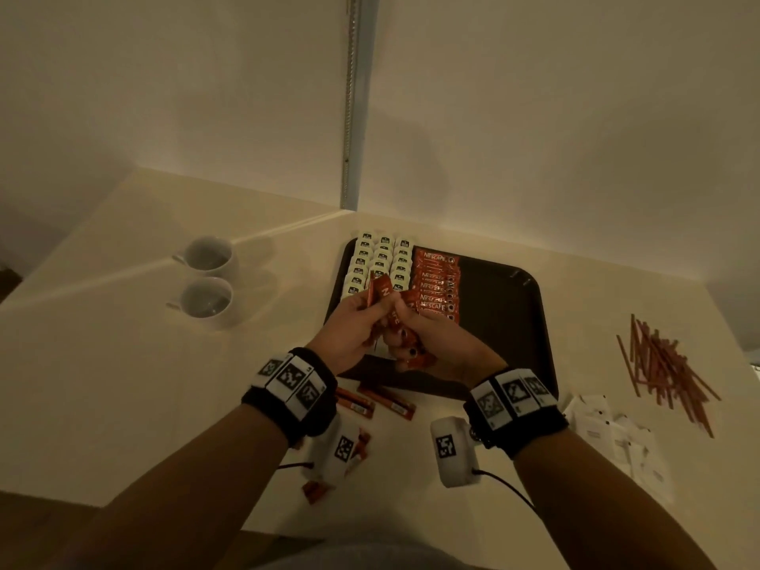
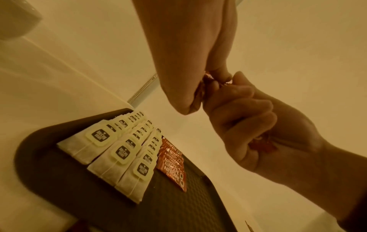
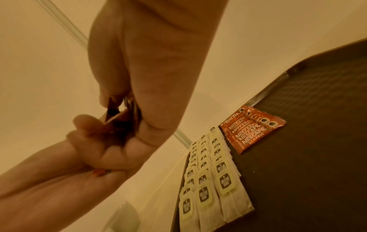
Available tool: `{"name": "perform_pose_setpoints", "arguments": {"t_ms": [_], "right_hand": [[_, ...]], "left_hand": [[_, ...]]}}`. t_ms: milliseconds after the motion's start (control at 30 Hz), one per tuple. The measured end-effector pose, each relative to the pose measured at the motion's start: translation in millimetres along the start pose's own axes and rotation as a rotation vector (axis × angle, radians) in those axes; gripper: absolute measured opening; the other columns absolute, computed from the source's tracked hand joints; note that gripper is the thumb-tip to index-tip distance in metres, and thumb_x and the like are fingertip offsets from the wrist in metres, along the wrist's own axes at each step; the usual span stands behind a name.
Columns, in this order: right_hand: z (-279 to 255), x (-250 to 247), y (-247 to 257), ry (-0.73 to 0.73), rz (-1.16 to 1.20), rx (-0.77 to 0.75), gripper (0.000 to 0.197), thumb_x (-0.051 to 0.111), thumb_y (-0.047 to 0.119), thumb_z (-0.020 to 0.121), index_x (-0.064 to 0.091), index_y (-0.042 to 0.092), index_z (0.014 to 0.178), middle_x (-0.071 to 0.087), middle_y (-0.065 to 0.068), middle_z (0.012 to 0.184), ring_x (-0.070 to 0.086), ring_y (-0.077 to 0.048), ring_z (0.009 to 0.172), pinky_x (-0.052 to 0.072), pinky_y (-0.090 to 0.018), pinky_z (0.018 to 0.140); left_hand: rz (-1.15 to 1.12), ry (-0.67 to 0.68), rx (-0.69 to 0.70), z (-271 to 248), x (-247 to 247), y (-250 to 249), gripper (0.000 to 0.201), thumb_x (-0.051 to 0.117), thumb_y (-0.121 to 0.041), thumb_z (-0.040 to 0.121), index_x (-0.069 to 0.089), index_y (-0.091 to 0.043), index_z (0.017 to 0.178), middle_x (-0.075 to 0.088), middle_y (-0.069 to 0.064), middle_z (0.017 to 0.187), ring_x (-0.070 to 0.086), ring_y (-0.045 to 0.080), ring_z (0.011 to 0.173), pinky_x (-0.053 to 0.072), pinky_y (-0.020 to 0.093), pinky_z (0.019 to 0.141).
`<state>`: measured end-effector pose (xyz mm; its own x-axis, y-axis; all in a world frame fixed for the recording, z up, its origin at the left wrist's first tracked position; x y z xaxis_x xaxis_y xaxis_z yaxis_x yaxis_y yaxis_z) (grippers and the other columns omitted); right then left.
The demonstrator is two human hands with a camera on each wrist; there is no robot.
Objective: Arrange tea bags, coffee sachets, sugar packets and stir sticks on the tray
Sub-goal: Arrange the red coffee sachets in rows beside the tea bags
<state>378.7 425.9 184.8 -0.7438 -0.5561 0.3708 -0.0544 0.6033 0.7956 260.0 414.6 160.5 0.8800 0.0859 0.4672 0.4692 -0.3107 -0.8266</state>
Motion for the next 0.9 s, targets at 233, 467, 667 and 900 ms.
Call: {"name": "perform_pose_setpoints", "arguments": {"t_ms": [233,467,667,900], "right_hand": [[7,-24,19,-0.232,0.143,-0.002,0.023,0.046,0.027,0.097,0.063,0.012,0.091,0.064,-0.002,0.078,0.06,-0.014,0.068,0.053,-0.033,0.067],[17,-40,42,-0.268,-0.296,-0.13,0.01,0.054,0.023,0.093,0.057,0.013,0.096,0.052,0.002,0.074,0.047,-0.008,0.06,0.041,-0.018,0.05],[11,-54,56,-0.37,-0.56,-0.323,0.01,0.068,0.018,0.083,0.06,0.013,0.086,0.06,0.001,0.071,0.055,-0.008,0.059,0.048,-0.016,0.054],[0,-68,59,-0.496,-0.587,-0.35,0.006,0.068,0.017,0.082,0.067,0.019,0.088,0.064,-0.007,0.072,0.056,-0.011,0.057,0.049,-0.02,0.054]], "left_hand": [[-0.15,-0.247,0.101,28,-9,-31,0.023,0.04,-0.024,0.102,0.057,-0.011,0.095,0.069,0.001,0.085,0.066,0.012,0.077,0.053,0.026,0.067],[0.284,-0.102,0.111,37,2,-40,0.017,0.062,-0.027,0.09,0.059,-0.014,0.08,0.039,-0.006,0.047,0.035,0.008,0.04,0.042,0.022,0.048],[0.37,-0.07,0.03,39,4,-36,0.005,0.07,-0.018,0.084,0.068,-0.013,0.084,0.06,0.002,0.065,0.048,0.009,0.046,0.051,0.022,0.054],[0.315,-0.2,0.132,39,2,-31,0.007,0.072,-0.012,0.082,0.069,-0.016,0.087,0.074,0.004,0.084,0.072,0.019,0.076,0.053,0.022,0.054]]}}
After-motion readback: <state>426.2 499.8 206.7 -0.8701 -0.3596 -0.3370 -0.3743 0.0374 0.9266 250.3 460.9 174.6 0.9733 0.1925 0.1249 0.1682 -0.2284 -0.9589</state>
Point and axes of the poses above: each hand's wrist, its own z-axis towards the middle knuckle, its own x-axis out of the palm, y = z × x, the point moved 3 cm from there along z, towards the middle knuckle
